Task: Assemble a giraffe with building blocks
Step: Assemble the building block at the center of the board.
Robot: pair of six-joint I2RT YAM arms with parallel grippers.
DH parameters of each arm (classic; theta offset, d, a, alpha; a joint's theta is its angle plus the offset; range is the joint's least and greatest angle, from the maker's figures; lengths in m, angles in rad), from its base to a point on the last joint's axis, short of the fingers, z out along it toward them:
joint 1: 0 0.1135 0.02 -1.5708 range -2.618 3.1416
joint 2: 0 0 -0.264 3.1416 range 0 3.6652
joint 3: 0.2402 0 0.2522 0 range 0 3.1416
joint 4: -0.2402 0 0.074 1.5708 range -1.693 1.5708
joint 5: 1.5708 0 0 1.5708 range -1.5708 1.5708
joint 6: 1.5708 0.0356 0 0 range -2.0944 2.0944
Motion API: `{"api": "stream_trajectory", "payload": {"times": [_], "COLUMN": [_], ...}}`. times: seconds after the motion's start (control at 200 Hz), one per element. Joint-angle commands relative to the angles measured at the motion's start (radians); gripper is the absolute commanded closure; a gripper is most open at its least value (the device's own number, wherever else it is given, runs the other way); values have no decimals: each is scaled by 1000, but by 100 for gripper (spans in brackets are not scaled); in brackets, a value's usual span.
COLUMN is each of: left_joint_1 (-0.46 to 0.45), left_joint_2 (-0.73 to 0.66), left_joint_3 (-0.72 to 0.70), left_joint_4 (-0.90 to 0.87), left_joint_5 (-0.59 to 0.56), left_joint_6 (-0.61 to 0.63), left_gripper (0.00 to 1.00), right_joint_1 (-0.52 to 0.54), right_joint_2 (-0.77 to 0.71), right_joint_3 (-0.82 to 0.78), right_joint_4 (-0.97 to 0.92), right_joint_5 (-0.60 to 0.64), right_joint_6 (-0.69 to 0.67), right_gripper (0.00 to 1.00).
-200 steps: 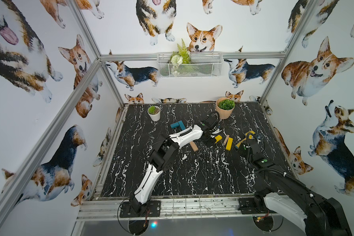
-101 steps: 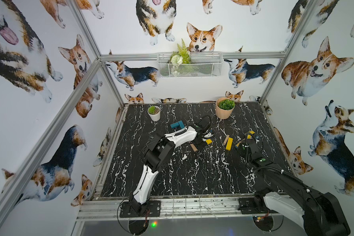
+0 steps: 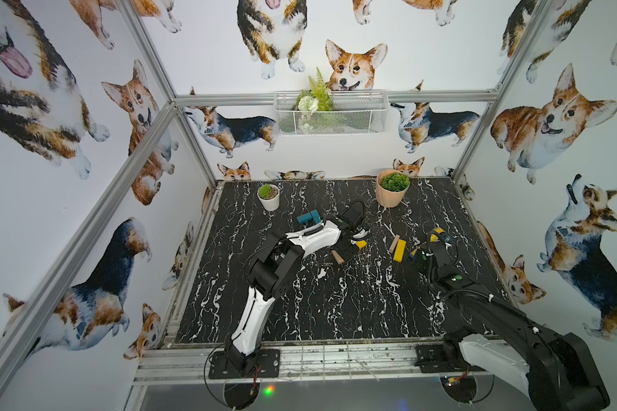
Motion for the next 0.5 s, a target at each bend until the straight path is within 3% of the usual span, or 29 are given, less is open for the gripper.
{"api": "stream_trajectory", "payload": {"times": [0.0,0.16,0.34,0.496], "left_joint_1": [3,2,-5,-5], "left_joint_2": [-9,-10,84,127], "left_joint_3": [33,91,227,255], "left_joint_4": [2,2,-64,-73], "left_joint_5": [9,44,85,88], "left_joint_6": [-9,-14,7,15], "left_gripper": [43,40,41,41], "right_joint_1": [0,0,0,0], "right_joint_2": [4,4,7,6], "right_joint_3": [2,2,2,1], "right_joint_4": [33,36,38,44], "right_joint_5": [-2,-7,-11,-17], "right_joint_6": [-4,-5,-8,-14], "right_gripper": [27,26,26,25]}}
